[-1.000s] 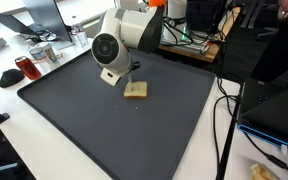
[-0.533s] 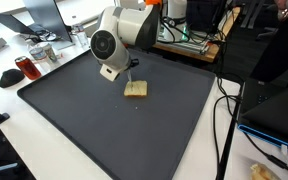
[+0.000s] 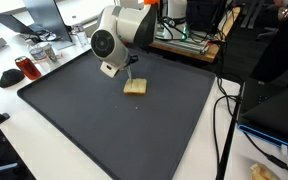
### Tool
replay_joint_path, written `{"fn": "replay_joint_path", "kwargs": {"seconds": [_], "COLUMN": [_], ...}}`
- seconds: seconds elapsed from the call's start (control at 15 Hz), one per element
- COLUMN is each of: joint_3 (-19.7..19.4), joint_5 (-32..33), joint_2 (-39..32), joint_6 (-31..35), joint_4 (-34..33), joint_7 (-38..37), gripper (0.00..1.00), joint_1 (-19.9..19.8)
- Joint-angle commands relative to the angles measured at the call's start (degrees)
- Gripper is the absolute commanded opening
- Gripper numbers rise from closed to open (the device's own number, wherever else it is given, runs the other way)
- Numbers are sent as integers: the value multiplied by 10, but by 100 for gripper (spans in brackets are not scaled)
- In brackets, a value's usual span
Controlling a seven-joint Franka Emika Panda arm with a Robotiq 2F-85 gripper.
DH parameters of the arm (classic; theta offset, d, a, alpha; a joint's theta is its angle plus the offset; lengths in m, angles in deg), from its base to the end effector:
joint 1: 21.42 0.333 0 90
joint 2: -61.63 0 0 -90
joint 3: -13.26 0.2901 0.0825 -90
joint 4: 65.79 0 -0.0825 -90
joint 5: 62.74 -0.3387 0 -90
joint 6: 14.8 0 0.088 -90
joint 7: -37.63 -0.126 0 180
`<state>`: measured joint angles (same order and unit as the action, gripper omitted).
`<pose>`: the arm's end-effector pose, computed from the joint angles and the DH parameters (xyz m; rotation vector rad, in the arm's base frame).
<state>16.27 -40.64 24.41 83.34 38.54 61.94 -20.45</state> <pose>0.5016 -0.0071 0.1524 2.5781 0.9458 -1.1421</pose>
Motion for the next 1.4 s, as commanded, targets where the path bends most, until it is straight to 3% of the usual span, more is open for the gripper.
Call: {"fn": "replay_joint_path", "kwargs": {"seconds": [0.0,1.33], "joint_3": [-11,-2], "joint_5": [20,-21], "joint_2": [6,-18], "joint_6": [-4,50], "joint_4": [48,54], "joint_7": [-7,-19], "gripper": [1,1], "joint_1": [-4,-23]}}
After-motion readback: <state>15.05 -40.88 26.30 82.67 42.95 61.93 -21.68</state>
